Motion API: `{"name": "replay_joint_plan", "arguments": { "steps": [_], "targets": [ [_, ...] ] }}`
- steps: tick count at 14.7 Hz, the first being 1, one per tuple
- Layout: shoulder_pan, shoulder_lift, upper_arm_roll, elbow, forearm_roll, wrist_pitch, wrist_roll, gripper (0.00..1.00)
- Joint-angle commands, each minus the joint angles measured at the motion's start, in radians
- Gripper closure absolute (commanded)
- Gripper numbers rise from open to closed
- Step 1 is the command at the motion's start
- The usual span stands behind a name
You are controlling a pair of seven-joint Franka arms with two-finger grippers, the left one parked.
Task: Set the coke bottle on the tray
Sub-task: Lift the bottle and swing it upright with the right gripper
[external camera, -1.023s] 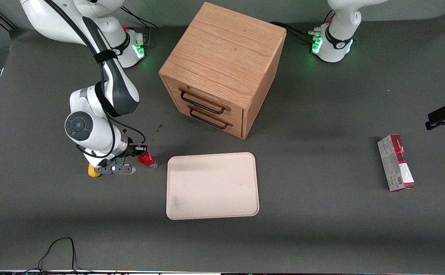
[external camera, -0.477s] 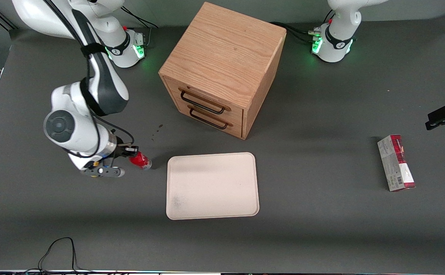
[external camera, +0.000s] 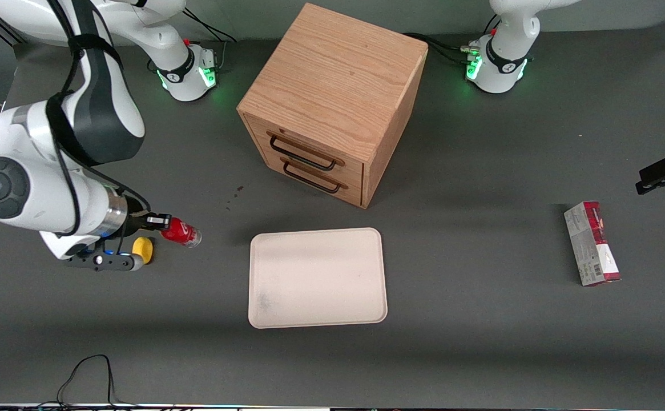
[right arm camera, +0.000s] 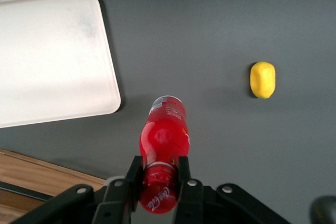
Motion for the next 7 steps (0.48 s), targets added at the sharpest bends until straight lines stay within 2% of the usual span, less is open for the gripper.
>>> {"name": "replay_joint_plan", "arguments": {
  "steps": [1,3,7],
  "targets": [
    [-0.023,0.144,0.01,0.29,0.014,-0.145,0.003,1.0],
    [-0.023,0.193,0.011,0.363,0.012,-0.177,0.003,1.0],
    [-0.023,0.218,0.032,0.369,0.012,-0.131,0.006,1.0]
  ]
}}
